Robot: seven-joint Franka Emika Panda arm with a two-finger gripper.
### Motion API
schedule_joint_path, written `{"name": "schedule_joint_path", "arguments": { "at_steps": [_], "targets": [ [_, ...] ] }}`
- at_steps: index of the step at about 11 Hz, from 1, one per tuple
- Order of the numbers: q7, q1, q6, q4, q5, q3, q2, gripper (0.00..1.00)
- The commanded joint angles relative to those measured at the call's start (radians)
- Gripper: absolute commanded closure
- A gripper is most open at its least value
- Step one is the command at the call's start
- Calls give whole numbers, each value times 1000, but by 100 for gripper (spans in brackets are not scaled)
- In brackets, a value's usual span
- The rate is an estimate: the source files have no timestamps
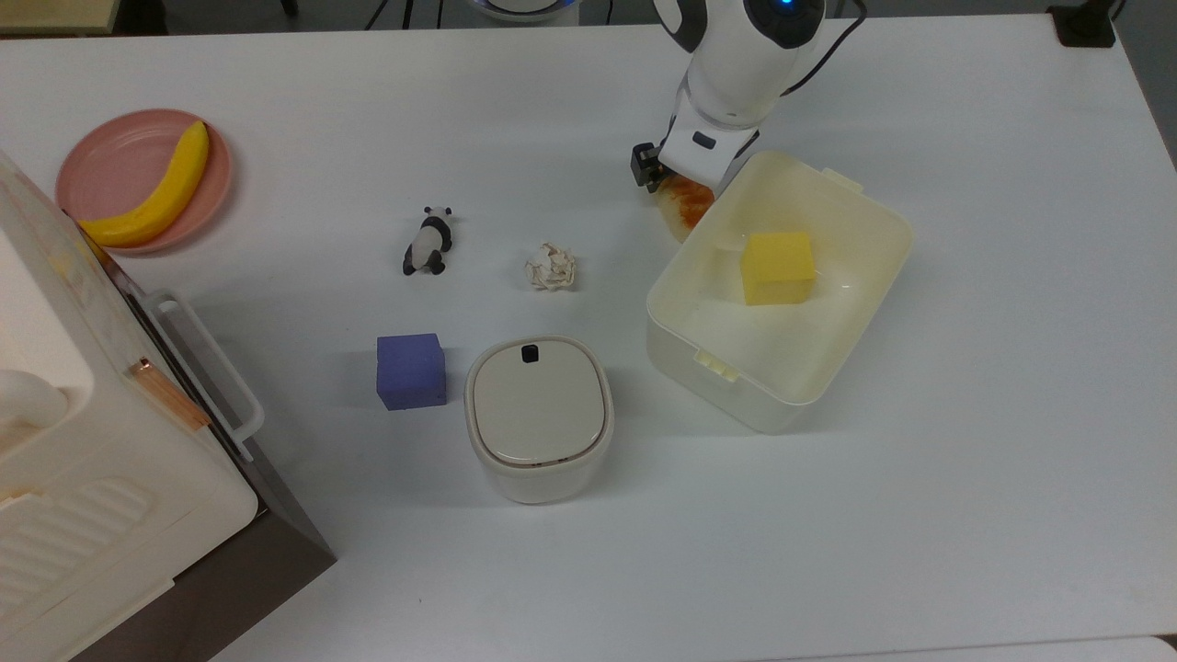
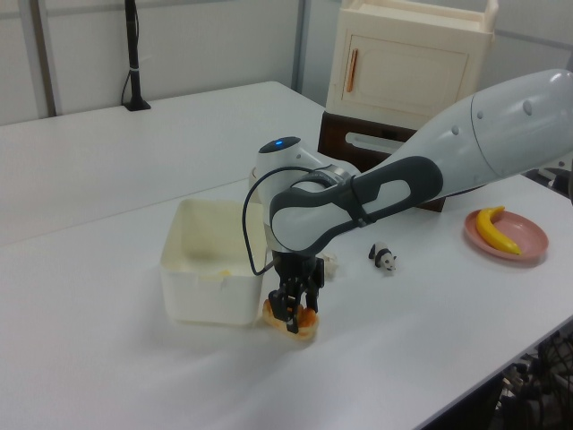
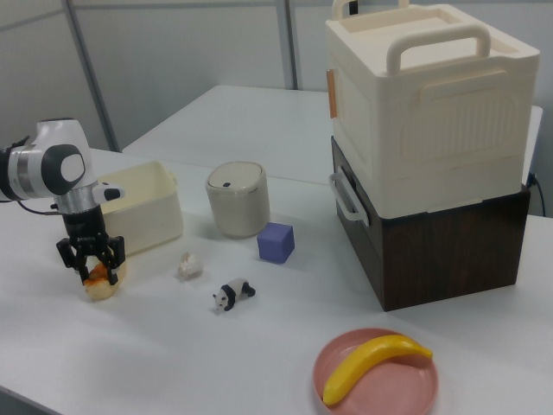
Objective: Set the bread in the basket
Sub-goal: 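Lift the bread roll up off the table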
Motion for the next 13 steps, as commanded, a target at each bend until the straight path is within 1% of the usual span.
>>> {"name": "schedule_joint_path", "arguments": {
  "at_steps": [1,3,4,5,6,7,8,9,11,12,13],
  "targets": [
    [-2,13,-38,-4,-20,-15,-35,43],
    [-24,4,-92,-2,-20,-21,-99,44],
    [-42,-8,-139,6,-20,-24,-156,44],
    [-57,-32,-193,35,-20,-24,-208,44],
    [-62,-52,-217,70,-20,-24,-236,44],
    [-59,-83,-244,137,-19,-26,-250,44],
    [-47,-104,-267,224,-13,-24,-239,43],
    [-19,-115,-273,292,-5,-24,-224,43],
    [86,-112,-259,384,3,-24,-181,42],
    [152,-106,-250,441,30,-21,-137,40],
    [200,-105,-239,470,55,-16,-103,35]
  ]
}}
